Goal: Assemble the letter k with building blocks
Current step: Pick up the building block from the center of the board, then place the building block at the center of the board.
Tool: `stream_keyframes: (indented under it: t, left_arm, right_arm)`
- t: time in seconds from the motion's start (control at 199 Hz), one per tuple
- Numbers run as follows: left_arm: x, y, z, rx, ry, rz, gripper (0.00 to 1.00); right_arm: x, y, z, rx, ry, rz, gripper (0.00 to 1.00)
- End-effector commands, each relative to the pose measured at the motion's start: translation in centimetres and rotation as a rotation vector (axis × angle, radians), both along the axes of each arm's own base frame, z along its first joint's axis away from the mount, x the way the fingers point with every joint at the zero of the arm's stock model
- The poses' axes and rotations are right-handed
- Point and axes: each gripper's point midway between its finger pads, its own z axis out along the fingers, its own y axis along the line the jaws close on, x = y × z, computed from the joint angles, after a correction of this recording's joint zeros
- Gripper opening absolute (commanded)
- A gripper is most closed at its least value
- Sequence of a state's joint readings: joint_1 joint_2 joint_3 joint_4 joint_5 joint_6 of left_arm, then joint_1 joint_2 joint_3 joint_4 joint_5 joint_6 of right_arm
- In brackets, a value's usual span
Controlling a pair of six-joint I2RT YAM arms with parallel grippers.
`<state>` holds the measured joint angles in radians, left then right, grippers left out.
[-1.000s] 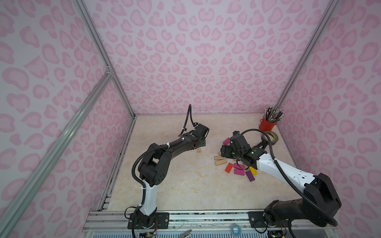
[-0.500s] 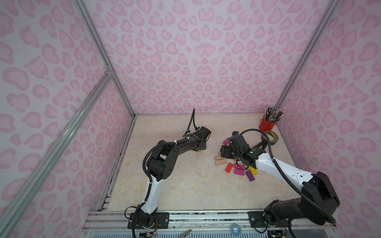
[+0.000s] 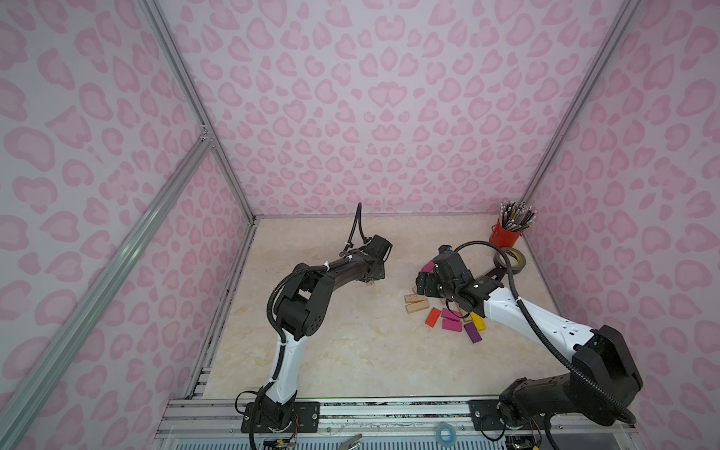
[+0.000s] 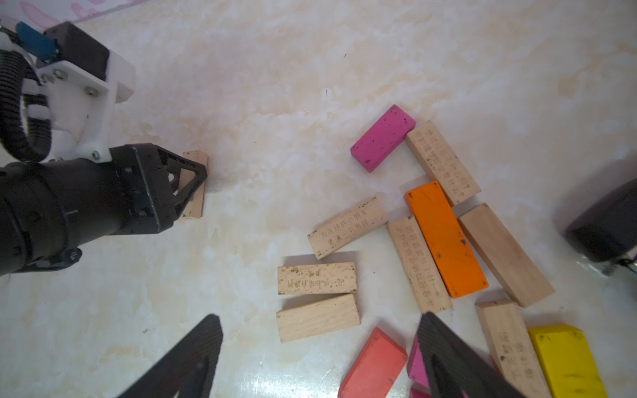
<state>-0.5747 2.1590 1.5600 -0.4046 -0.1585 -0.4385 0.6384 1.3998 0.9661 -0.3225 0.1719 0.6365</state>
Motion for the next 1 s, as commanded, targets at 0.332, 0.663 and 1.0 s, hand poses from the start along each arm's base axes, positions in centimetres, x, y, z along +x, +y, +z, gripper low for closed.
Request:
stream_keyframes:
  t: [0.332,0.663,1.0]
  left_arm:
    - [8.2,14.2,3.8,0.069,-0.088,0.136,0.1]
    - [10.5,20.9,2.0,0.16,-0.022,0.181,0.1]
    - [11.2,22.2,-0.3,0.192,0.045,0.126,0.11]
  right_arm:
    - [0.6,2.1,0.2,0.046,0.013,0.066,0.94]
    - [0.6,2.7,-0.4,0.053,0.031,0.082,1.0]
    - [0.6,2.9,-0.4,0.051,0.037,0.085,0.95]
